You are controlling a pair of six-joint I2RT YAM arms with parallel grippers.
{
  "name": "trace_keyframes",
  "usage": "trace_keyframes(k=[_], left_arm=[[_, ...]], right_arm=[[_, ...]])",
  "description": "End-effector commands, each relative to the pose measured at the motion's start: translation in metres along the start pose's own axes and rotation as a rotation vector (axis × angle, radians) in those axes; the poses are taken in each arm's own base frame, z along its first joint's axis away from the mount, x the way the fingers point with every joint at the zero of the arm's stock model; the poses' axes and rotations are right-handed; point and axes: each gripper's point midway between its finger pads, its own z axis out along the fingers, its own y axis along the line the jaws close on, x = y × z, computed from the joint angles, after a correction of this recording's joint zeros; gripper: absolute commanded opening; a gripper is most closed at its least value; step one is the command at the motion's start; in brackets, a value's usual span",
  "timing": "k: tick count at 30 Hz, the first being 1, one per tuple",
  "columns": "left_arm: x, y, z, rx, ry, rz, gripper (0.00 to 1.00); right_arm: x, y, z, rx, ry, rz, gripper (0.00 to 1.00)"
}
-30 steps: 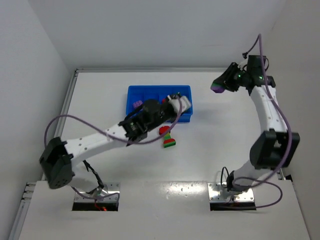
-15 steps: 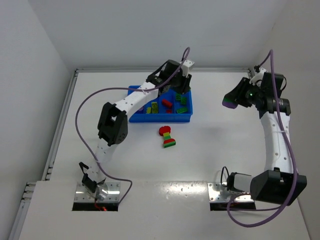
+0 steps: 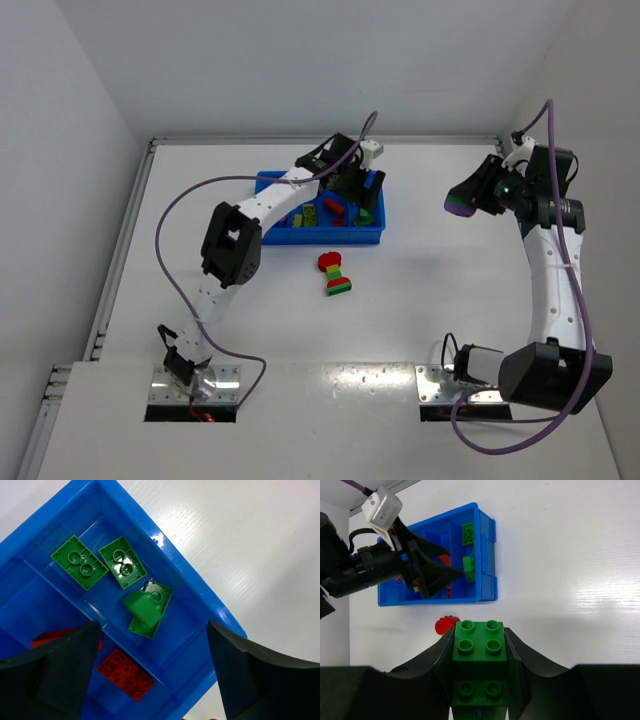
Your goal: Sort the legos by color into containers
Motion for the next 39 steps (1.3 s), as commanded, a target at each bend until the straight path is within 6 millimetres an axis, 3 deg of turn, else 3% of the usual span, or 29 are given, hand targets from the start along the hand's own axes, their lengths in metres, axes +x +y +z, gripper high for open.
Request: trace_keyframes(k=[1,3,5,6,7,9,10,11,12,15,16,20,21,25,29,39], left_arm=[[-0.019,0.004,-0.006,0.038,-0.041,-0.002,0.95],[-0.022,0.007,-0.008,0.05,-0.051,-0.006,0.95],[-0.038,-0.009,-0.028,0.168,-0.096,0.005,0.92],[-0.051,-0.033,-0.055,0.392,-0.15,0.02,0.91],[-0.048,-0.044,-0.063,0.53,-0.155,0.009,0.91],[-0.067,-0.067,-0.107,0.809,-0.229,-0.072,0.91],[-0.057,-0.087,-0.131,1.003,-0.172,-0.098,0.91],[-0.061,-0.097,-0.151,1.081,-0.18,-0.144,0.91],[-0.055,-0.114,-0.192,1.224,-0.217,-0.177,0.91],[-0.042,-0.122,-0.198,1.251,-0.158,-0.157,0.91],[-0.04,-0.128,-0.217,1.287,-0.19,-0.134,0.91],[-0.041,-0.131,-0.227,1.299,-0.227,-0.145,0.94],[-0.04,-0.132,-0.227,1.3,-0.232,-0.137,0.94],[-0.037,-0.13,-0.221,1.291,-0.264,-0.143,0.94],[-0.038,-0.133,-0.217,1.287,-0.291,-0.139,0.92],[-0.055,-0.134,-0.209,1.272,-0.33,-0.137,0.81]], right_arm=[[-0.004,0.006,0.008,-0.057,0.0,0.02,0.0],[0.0,0.012,0.013,-0.088,0.014,0.013,0.0],[0.003,0.024,0.017,-0.171,0.027,-0.003,0.0],[0.005,0.034,0.022,-0.229,0.032,-0.015,0.0],[0.006,0.037,0.021,-0.247,0.039,-0.015,0.0],[0.005,0.047,0.028,-0.321,0.017,-0.058,0.0],[0.006,0.061,0.028,-0.395,0.023,-0.086,0.0],[0.001,0.072,0.029,-0.452,-0.012,-0.137,0.0],[0.004,0.076,0.033,-0.489,-0.01,-0.154,0.0],[0.004,0.101,0.037,-0.607,-0.031,-0.209,0.0],[0.008,0.107,0.039,-0.645,-0.015,-0.208,0.0],[0.021,0.13,0.047,-0.737,0.029,-0.118,0.0],[0.02,0.142,0.044,-0.771,0.018,-0.129,0.0],[0.015,0.154,0.052,-0.78,0.043,-0.049,0.0],[-0.001,0.164,0.057,-0.763,0.042,-0.004,0.0],[0.015,0.174,0.067,-0.689,0.101,0.101,0.0]])
